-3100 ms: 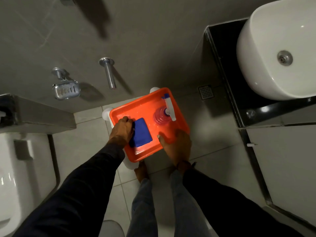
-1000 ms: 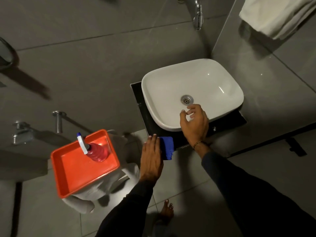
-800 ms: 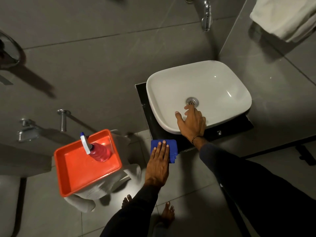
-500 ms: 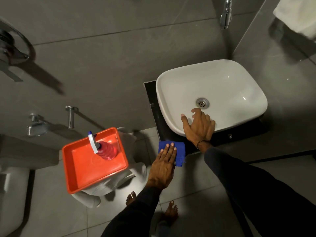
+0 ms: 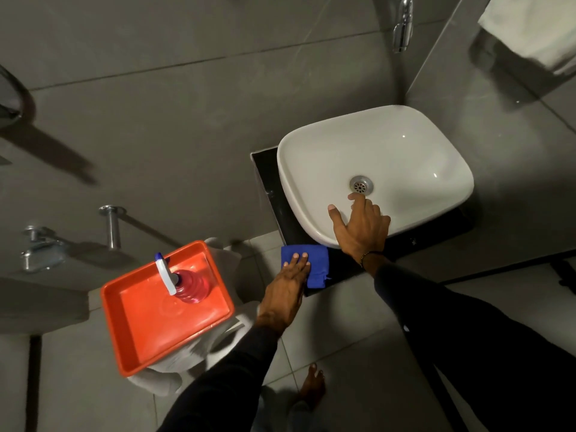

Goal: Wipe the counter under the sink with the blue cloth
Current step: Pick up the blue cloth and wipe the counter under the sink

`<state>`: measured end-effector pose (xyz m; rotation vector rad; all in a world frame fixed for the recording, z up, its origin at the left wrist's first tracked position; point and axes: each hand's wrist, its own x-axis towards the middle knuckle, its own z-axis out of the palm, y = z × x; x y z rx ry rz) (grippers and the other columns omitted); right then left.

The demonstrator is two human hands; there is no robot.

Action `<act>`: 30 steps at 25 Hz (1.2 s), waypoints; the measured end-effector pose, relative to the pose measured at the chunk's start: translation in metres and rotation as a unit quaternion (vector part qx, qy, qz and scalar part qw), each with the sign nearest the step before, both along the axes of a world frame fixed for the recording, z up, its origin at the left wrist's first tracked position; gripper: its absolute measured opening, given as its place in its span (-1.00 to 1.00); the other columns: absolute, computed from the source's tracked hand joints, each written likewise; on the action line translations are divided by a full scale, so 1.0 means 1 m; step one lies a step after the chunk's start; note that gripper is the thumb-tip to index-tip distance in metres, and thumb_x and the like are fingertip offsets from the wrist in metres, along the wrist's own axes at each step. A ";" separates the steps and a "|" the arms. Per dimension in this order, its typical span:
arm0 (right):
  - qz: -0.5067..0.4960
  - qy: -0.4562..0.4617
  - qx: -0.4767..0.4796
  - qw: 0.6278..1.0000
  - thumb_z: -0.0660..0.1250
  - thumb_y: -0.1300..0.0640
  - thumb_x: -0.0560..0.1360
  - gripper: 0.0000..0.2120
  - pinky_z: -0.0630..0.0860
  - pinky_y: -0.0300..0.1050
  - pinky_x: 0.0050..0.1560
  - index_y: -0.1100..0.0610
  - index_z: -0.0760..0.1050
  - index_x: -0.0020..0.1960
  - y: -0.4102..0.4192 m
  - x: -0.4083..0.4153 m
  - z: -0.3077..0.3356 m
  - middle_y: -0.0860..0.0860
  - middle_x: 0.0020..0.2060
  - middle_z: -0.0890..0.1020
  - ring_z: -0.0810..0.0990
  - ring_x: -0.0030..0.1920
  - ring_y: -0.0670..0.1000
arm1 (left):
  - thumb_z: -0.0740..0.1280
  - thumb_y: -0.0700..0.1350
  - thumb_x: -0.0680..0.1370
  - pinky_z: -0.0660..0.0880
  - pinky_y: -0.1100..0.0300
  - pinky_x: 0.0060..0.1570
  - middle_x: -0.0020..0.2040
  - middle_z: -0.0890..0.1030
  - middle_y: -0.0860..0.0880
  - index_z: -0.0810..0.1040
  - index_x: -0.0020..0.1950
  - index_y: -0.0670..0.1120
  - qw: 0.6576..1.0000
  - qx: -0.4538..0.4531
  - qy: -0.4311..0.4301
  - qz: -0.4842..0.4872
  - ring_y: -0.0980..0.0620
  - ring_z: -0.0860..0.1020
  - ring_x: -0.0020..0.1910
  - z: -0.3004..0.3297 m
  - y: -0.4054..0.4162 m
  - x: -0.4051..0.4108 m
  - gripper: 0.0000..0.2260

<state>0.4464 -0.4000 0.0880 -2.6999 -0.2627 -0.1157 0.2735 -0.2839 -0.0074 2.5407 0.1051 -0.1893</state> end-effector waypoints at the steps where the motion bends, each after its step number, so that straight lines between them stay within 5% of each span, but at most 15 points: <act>1: -0.005 -0.001 0.007 1.000 0.15 -0.37 0.45 -0.44 0.39 0.12 0.14 0.02 0.42 0.25 0.006 -0.001 0.002 0.05 0.09 0.65 0.58 0.12 0.15 | 0.21 -0.18 0.65 -0.09 0.09 0.58 0.61 -0.05 0.05 0.06 0.63 -0.04 1.000 0.004 -0.001 0.007 0.07 -0.09 0.60 -0.003 -0.001 -0.004 -0.42; 8: -0.029 0.043 -0.028 0.998 0.18 -0.40 0.47 -0.34 0.38 0.24 0.31 0.03 0.36 0.38 0.022 0.000 -0.002 0.09 0.25 0.61 0.55 0.28 0.16 | 0.08 -0.04 0.69 -0.03 -0.06 0.52 0.61 0.09 -0.08 0.09 0.63 -0.09 0.998 0.051 0.001 0.027 -0.02 0.07 0.60 -0.008 -0.006 -0.004 -0.49; 15: -0.022 0.097 -0.073 0.992 0.10 -0.42 0.50 -0.22 0.10 0.29 0.54 0.00 0.15 0.56 0.024 -0.002 0.004 0.08 0.52 0.38 0.28 0.55 0.12 | 0.02 -0.07 0.70 -0.14 0.07 0.55 0.60 -0.09 -0.01 -0.08 0.61 -0.05 0.998 0.026 -0.020 0.059 0.01 -0.05 0.61 -0.009 0.045 0.050 -0.50; 21: -0.033 0.073 -0.081 0.994 0.07 -0.43 0.48 -0.22 0.12 0.28 0.54 -0.01 0.16 0.56 0.025 -0.002 -0.001 0.04 0.50 0.41 0.31 0.54 0.10 | 0.02 -0.02 0.70 0.10 0.05 0.60 0.65 0.10 0.00 0.03 0.65 -0.02 0.996 0.055 -0.067 0.007 0.07 0.03 0.63 -0.028 0.118 0.096 -0.50; 30: -0.024 0.071 -0.090 0.993 -0.06 -0.47 0.48 -0.18 -0.05 0.27 0.59 -0.10 -0.02 0.62 0.024 -0.001 -0.008 0.01 0.59 0.25 0.16 0.61 0.06 | 0.10 -0.15 0.69 0.08 -0.07 0.59 0.62 0.16 -0.22 0.16 0.60 -0.24 0.994 0.079 -0.070 0.009 -0.22 0.13 0.61 -0.027 0.203 0.218 -0.52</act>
